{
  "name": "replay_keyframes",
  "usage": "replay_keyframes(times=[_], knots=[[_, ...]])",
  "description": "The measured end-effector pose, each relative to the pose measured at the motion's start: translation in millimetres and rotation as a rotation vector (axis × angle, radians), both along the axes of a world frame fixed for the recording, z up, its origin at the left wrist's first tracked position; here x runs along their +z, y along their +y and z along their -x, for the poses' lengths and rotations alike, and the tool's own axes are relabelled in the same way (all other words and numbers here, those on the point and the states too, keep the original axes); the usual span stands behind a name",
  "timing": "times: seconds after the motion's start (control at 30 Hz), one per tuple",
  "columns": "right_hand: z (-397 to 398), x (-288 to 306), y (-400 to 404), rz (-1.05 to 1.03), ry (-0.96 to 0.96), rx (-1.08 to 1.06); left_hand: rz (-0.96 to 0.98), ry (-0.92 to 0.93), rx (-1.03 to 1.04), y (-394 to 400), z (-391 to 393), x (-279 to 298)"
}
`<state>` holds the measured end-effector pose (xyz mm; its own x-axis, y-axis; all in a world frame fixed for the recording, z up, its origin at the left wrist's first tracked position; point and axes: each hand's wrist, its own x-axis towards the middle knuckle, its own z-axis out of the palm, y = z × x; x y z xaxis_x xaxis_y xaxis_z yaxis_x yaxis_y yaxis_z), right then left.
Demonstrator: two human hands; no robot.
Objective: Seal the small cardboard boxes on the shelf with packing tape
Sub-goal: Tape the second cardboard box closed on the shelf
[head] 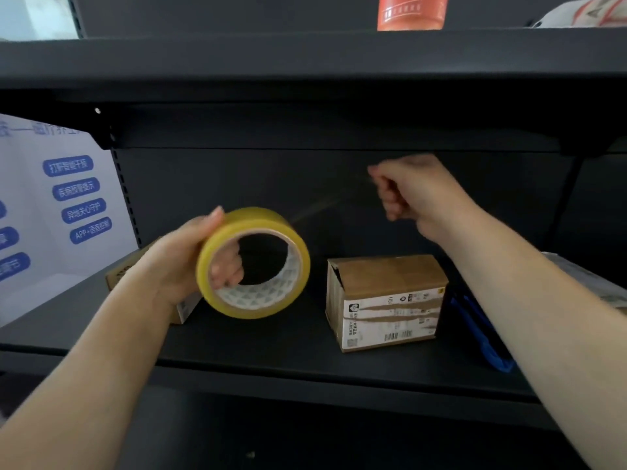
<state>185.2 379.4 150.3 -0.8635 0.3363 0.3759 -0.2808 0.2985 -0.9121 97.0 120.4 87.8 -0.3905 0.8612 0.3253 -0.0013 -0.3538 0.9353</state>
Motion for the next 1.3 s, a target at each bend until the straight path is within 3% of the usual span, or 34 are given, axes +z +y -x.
replay_keyframes(times=[0.07,0.13,0.23,0.27,0.33,0.53,0.8,1.3], knots=[[-1,-8,4,0.021,-0.046,0.020,-0.107,-0.269,-0.194,-4,3,4],[-4,-13,10,0.032,-0.048,-0.018,-0.034,-0.249,-0.190,3,5,9],[-15,-16,38,0.128,0.020,-0.189,0.549,0.269,0.502,10,9,29],[-19,-19,48,0.144,0.009,-0.253,0.686,0.366,0.650,12,10,34],[-26,-30,64,0.100,-0.085,-0.321,0.818,0.427,0.724,20,12,43],[-27,-50,84,0.102,-0.119,-0.307,0.898,0.514,0.588,34,29,44],[-22,-70,90,0.064,-0.197,-0.296,0.982,0.570,0.585,40,41,35],[-28,-99,86,0.076,-0.281,-0.324,1.002,0.512,0.510,39,30,15]])
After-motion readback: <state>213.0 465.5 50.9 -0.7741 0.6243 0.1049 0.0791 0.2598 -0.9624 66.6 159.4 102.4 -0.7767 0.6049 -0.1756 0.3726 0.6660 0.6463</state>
